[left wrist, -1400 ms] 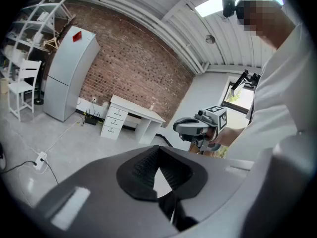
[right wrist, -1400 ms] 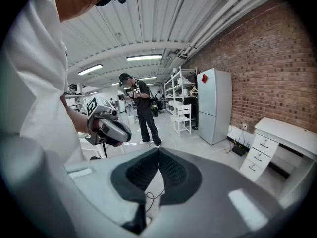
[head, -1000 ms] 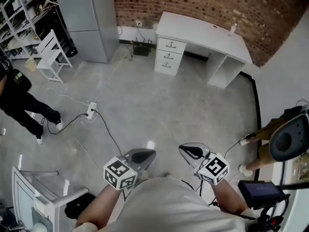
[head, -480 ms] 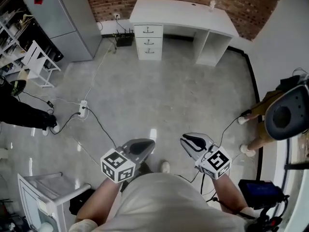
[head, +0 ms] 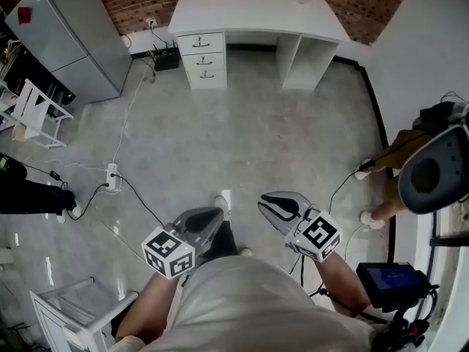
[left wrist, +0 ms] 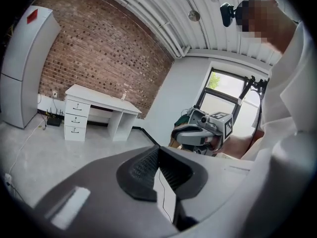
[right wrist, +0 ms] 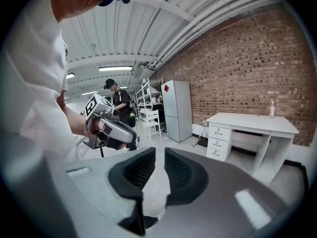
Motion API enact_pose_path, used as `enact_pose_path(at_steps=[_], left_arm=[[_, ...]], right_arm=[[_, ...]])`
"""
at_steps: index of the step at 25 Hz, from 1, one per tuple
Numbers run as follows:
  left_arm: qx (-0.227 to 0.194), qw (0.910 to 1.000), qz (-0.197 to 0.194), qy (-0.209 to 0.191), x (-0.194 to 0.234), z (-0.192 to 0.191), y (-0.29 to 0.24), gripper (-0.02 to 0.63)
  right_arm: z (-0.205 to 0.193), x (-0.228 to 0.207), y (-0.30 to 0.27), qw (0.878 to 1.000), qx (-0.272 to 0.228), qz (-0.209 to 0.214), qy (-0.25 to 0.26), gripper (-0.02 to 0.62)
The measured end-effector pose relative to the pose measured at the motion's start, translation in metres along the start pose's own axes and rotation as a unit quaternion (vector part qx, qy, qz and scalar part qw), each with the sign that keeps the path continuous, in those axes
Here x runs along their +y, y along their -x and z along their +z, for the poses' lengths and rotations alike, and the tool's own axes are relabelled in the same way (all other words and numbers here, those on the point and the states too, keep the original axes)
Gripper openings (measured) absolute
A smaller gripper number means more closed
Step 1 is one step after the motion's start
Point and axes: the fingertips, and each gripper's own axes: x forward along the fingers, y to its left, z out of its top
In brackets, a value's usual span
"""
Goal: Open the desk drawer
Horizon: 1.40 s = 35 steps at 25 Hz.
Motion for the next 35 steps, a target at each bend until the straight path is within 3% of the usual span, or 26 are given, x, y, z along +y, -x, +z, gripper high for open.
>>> enact_pose_path(at_steps=[9, 14, 23, 29, 35], left_arm=[[-0.002, 0.9986, -0.051, -0.017, 0.11, 0.098, -0.058, 0.005], [0.001, 0.9985, -0.053, -0.009, 0.172, 0.133, -0.08, 0.009], [-0.009, 0.9986, -0.006, 0.052, 0.279, 0.167, -0.133, 0.015], [-0.01, 0.9948, 0.05, 0.088, 0.373, 0.207, -0.193, 0.017], [-0.023, 0.9874, 0.105, 0.117, 0.46, 0.246, -0.269, 0.016]], right_arm=[[0.085, -0.113, -0.075, 0.999, 0.004, -0.05, 0.007, 0.044], [0.117, -0.163, -0.121, 0.998, -0.004, -0.059, 0.002, 0.044], [0.137, -0.264, -0.198, 1.0, 0.023, -0.008, 0.011, 0.044], [0.157, -0.369, -0.272, 0.998, 0.033, 0.05, 0.019, 0.044], [0.176, -0.475, -0.336, 0.989, 0.061, 0.123, 0.053, 0.044]])
